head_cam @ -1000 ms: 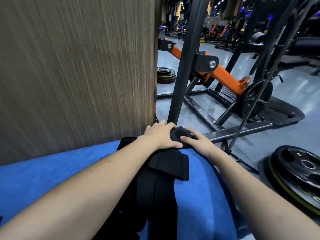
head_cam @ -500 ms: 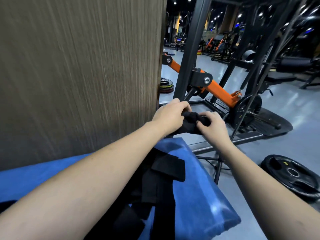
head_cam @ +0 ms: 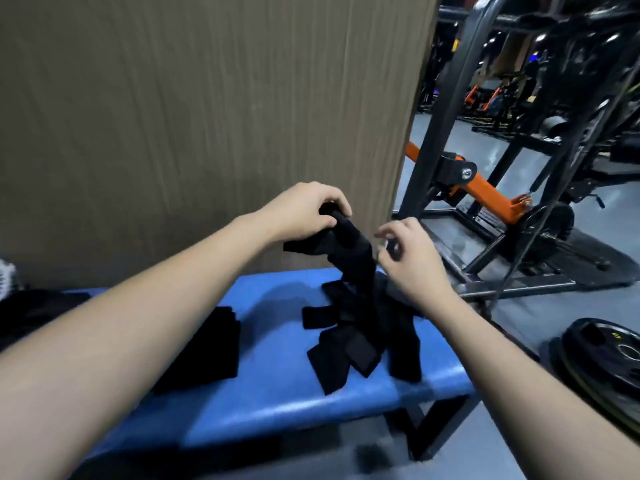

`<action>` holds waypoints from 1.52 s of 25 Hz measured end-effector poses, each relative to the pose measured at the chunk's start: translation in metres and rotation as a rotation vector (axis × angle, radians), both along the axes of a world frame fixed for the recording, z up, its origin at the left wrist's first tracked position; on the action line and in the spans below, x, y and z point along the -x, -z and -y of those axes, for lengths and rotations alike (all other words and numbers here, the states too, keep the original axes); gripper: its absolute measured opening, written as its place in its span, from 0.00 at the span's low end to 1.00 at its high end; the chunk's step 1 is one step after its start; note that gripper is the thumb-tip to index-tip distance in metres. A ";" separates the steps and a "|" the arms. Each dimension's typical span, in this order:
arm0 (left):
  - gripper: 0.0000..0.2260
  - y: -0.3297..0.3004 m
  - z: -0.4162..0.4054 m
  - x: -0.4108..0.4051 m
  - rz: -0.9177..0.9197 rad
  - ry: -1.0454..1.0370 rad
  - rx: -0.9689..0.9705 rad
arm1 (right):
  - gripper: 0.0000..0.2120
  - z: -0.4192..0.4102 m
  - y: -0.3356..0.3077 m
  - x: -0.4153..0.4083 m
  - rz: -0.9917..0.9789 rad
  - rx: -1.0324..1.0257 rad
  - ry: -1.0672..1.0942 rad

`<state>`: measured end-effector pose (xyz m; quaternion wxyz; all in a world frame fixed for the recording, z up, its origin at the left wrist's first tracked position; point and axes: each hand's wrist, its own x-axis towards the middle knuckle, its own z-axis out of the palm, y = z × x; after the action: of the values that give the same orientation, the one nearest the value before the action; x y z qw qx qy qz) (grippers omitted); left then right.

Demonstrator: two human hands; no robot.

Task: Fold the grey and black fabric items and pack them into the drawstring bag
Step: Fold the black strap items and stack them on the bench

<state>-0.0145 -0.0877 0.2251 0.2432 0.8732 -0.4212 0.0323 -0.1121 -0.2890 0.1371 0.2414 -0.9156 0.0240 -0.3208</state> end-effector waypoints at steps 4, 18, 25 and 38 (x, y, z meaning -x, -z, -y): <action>0.13 0.029 -0.074 0.027 -0.100 -0.005 0.057 | 0.31 -0.105 0.040 0.017 -0.267 -0.095 -0.267; 0.12 0.081 -0.153 0.051 -0.477 0.205 0.288 | 0.19 -0.176 0.068 0.046 -0.354 -0.409 -0.313; 0.11 0.143 -0.147 0.036 -0.386 0.014 0.016 | 0.18 -0.113 0.081 0.045 -0.496 -0.066 -0.223; 0.24 0.212 -0.129 0.046 0.276 -0.084 -0.142 | 0.33 -0.080 0.122 0.040 -0.596 0.206 -0.154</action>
<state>-0.0607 0.0409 0.0134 0.1189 0.8923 -0.4150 0.1322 -0.1522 -0.2094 0.0155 0.1533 -0.9879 -0.0083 -0.0203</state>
